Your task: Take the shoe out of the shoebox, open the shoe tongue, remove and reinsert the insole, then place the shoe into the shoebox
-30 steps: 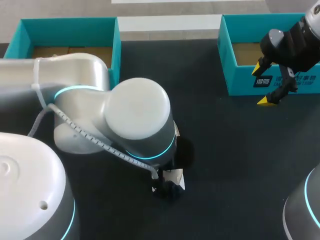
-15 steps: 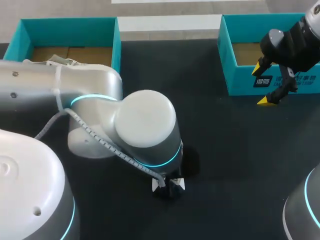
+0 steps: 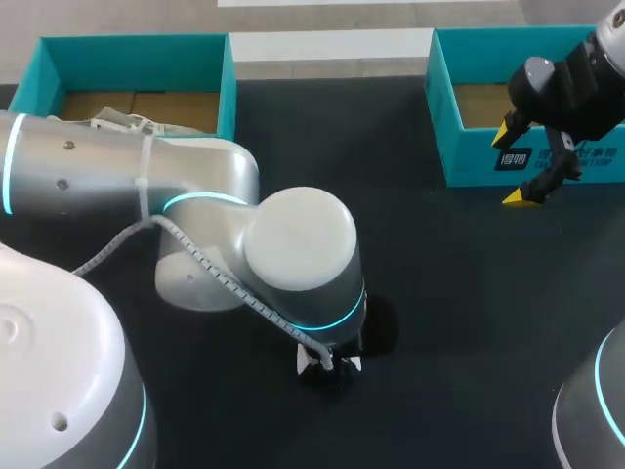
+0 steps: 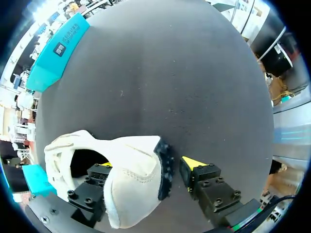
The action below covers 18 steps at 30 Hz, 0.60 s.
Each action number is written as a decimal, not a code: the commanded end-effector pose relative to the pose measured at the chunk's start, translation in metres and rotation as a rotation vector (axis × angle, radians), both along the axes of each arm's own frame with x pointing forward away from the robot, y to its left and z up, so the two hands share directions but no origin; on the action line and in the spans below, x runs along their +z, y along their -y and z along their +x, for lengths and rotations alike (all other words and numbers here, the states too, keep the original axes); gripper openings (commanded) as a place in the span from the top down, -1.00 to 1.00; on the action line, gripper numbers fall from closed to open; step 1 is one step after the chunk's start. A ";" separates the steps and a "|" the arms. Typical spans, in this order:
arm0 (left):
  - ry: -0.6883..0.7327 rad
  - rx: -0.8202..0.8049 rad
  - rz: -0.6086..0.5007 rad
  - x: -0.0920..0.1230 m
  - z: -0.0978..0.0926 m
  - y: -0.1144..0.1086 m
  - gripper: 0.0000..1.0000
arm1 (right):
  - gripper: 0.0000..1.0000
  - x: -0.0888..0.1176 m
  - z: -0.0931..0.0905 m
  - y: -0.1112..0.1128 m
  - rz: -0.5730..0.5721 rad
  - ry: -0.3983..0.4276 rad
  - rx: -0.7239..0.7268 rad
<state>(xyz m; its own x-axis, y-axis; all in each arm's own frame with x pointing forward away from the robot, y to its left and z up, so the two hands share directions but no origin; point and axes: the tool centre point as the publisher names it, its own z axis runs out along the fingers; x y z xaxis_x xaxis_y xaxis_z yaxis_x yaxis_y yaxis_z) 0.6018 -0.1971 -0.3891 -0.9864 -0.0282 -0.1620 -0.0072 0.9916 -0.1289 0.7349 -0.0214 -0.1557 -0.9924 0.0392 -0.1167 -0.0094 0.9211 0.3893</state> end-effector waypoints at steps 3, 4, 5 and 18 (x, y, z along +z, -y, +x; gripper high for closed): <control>-0.037 0.006 -0.007 -0.005 -0.009 0.004 0.18 | -1.00 0.000 0.002 -0.002 -0.003 -0.004 0.000; -0.043 0.005 -0.007 -0.005 -0.011 0.004 0.20 | -1.00 0.000 0.002 -0.002 -0.003 -0.004 0.000; -0.051 0.005 -0.013 -0.004 -0.014 0.003 0.20 | -1.00 0.000 0.002 -0.002 -0.003 -0.004 0.000; -0.120 0.034 -0.040 0.003 -0.028 -0.005 1.00 | -1.00 0.000 0.002 -0.002 -0.003 -0.004 0.000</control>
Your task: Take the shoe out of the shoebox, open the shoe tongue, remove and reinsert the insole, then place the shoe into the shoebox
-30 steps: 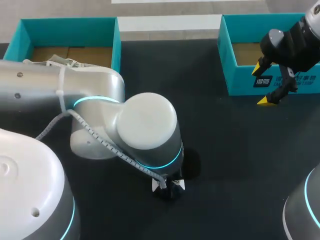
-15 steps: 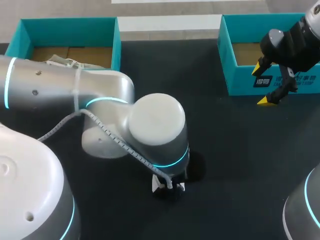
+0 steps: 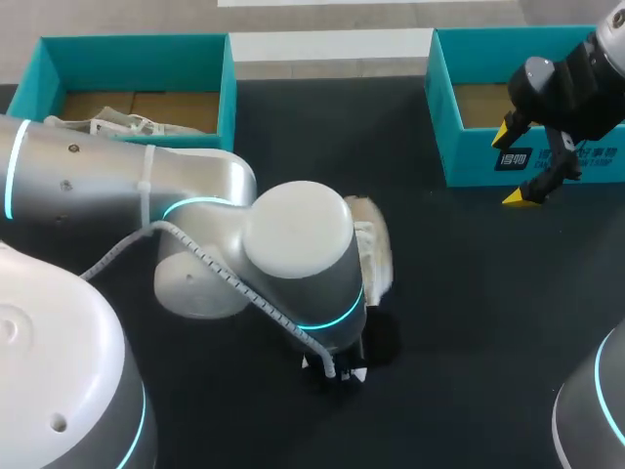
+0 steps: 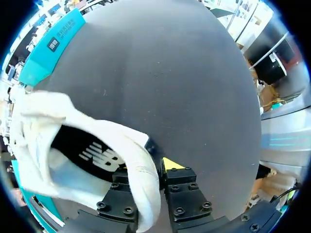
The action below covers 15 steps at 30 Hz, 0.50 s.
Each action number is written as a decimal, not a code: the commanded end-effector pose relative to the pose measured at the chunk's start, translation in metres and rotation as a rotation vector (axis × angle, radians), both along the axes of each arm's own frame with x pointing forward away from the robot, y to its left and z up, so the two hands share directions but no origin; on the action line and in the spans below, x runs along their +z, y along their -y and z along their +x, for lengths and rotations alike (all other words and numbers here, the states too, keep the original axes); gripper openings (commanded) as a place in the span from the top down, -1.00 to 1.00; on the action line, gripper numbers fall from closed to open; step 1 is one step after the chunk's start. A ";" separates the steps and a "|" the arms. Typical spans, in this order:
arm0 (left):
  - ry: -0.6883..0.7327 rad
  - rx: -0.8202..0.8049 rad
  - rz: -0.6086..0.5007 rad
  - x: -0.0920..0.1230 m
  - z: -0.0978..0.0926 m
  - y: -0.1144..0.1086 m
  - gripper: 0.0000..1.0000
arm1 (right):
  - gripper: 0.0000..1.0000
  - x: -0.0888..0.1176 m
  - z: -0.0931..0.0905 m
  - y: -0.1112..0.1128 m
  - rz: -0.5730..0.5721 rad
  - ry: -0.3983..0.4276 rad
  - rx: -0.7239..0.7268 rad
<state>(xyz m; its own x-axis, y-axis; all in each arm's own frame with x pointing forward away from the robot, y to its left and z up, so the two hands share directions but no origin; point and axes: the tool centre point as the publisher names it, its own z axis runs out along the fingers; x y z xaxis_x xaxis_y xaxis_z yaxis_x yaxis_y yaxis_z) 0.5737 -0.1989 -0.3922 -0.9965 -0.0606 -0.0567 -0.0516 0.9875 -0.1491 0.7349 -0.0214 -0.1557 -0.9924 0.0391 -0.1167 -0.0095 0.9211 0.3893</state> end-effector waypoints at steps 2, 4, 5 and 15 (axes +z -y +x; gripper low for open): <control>-0.022 0.034 -0.016 0.015 -0.001 -0.010 1.00 | -1.00 0.000 0.002 -0.002 -0.003 -0.004 0.000; -0.020 0.073 -0.011 0.026 -0.003 -0.015 1.00 | -1.00 0.000 0.002 -0.002 -0.003 -0.004 0.000; -0.012 0.097 -0.014 0.035 -0.004 -0.019 1.00 | -1.00 0.000 0.002 -0.002 -0.003 -0.004 0.000; -0.058 0.326 0.027 0.097 0.004 -0.055 1.00 | -1.00 0.000 0.002 -0.002 -0.003 -0.004 0.000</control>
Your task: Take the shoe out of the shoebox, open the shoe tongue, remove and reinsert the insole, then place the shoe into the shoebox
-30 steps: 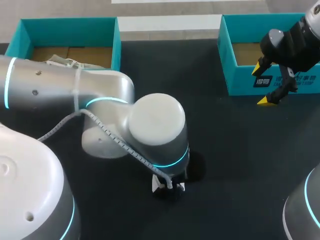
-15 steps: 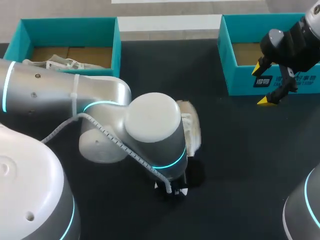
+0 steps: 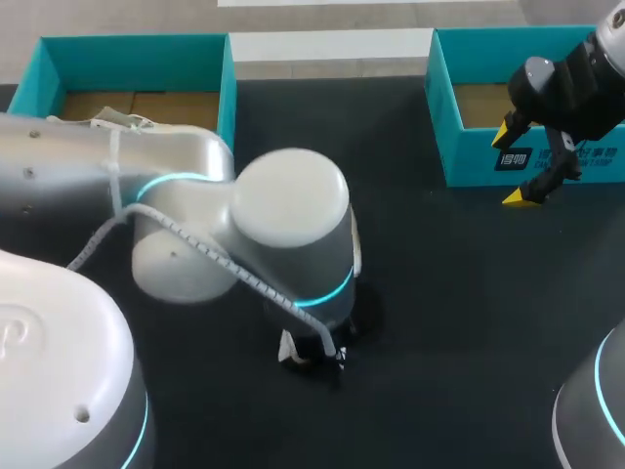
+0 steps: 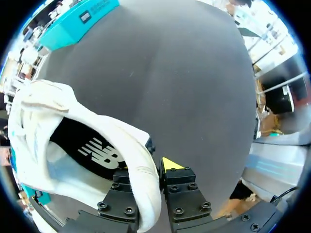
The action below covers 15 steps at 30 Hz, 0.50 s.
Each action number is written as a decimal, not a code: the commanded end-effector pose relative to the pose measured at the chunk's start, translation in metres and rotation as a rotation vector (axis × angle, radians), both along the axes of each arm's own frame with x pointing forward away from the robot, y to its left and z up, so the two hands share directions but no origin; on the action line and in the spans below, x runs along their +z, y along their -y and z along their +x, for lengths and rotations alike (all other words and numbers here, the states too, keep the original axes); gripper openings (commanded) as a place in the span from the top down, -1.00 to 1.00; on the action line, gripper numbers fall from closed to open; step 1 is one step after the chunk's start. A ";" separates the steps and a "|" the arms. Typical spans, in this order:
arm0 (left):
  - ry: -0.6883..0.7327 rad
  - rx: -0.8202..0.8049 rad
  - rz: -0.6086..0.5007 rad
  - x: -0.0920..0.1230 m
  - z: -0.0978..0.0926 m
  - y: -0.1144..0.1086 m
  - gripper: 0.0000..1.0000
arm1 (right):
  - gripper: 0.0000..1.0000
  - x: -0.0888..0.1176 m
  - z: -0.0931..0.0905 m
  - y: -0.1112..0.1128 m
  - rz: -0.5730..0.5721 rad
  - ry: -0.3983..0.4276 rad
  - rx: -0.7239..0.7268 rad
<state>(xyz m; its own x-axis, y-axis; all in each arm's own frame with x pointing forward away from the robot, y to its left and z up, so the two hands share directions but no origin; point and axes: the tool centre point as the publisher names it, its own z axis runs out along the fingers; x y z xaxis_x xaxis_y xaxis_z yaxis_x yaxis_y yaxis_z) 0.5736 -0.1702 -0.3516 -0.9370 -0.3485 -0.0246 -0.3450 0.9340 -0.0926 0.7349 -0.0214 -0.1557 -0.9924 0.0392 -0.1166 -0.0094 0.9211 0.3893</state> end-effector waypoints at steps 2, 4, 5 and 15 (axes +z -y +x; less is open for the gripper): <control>-0.036 0.060 -0.030 0.067 0.007 -0.030 1.00 | -1.00 0.000 0.002 -0.002 -0.003 -0.004 0.000; -0.062 0.075 -0.020 0.080 0.012 -0.035 1.00 | -1.00 0.000 0.002 -0.002 -0.003 -0.004 0.000; -0.066 0.080 -0.030 0.083 0.014 -0.037 1.00 | -1.00 0.000 0.002 -0.002 -0.003 -0.004 0.000; -0.121 0.025 -0.042 0.129 0.035 -0.042 1.00 | -1.00 0.000 0.002 -0.002 -0.003 -0.004 0.000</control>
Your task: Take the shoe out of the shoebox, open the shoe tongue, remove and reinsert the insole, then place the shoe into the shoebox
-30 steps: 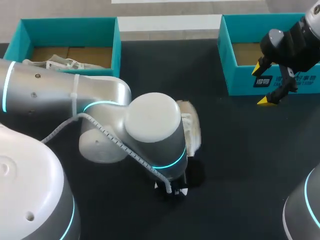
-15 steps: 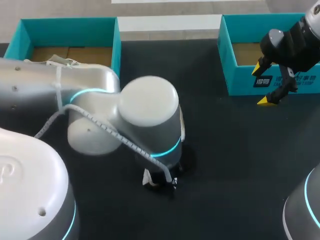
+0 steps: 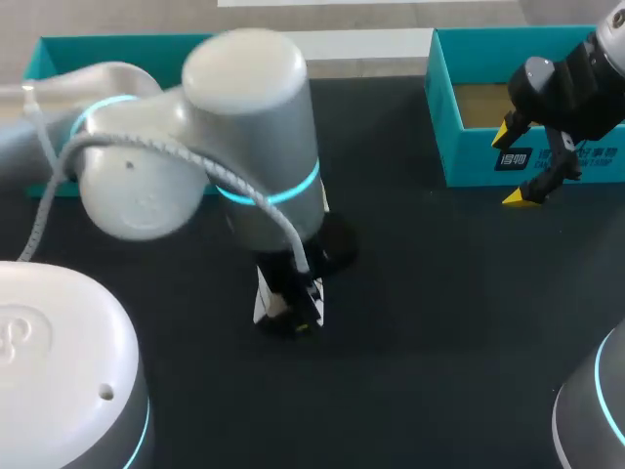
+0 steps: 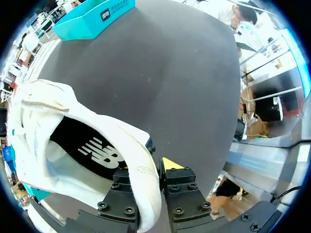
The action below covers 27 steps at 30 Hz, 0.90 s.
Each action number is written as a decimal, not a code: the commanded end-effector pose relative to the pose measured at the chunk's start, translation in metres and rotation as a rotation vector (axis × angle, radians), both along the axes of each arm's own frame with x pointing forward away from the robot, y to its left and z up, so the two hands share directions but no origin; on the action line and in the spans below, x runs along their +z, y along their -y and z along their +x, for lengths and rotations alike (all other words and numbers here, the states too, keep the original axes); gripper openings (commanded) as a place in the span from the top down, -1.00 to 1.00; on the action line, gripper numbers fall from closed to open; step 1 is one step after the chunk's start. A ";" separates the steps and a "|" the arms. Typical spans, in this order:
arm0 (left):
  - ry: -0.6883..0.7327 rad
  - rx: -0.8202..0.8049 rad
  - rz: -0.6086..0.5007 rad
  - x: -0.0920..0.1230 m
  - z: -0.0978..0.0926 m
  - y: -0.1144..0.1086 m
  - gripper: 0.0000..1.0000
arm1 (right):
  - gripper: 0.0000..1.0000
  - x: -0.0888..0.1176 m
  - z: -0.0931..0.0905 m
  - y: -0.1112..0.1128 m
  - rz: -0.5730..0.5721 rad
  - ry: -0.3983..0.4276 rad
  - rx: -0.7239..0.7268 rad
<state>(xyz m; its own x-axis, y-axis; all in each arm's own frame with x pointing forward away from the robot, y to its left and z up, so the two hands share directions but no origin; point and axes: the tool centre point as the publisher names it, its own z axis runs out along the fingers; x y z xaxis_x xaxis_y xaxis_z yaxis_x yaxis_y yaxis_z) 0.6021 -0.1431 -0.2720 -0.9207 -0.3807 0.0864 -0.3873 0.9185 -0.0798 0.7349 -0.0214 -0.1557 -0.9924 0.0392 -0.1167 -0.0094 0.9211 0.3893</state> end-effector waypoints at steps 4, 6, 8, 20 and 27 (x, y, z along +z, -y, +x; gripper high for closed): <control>0.005 -0.030 0.001 0.064 0.011 -0.018 1.00 | -1.00 0.000 0.002 -0.002 -0.003 -0.004 0.000; 0.005 -0.030 0.001 0.064 0.011 -0.018 1.00 | -1.00 0.000 0.002 -0.002 -0.003 -0.004 0.000; 0.005 -0.030 0.001 0.064 0.011 -0.018 1.00 | -1.00 0.000 0.002 -0.002 -0.003 -0.004 0.000; 0.005 -0.030 0.001 0.064 0.011 -0.018 1.00 | -1.00 0.000 0.002 -0.002 -0.003 -0.004 0.000; -0.050 -0.054 -0.058 0.068 0.027 -0.031 1.00 | -1.00 0.000 0.002 -0.002 -0.003 -0.004 0.000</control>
<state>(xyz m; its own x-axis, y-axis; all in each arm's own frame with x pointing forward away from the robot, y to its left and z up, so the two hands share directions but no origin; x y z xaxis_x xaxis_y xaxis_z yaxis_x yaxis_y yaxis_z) 0.6161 -0.1289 -0.2051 -0.9343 -0.3392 0.1093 -0.3490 0.9329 -0.0886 0.7349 -0.0214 -0.1557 -0.9924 0.0392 -0.1167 -0.0094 0.9211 0.3893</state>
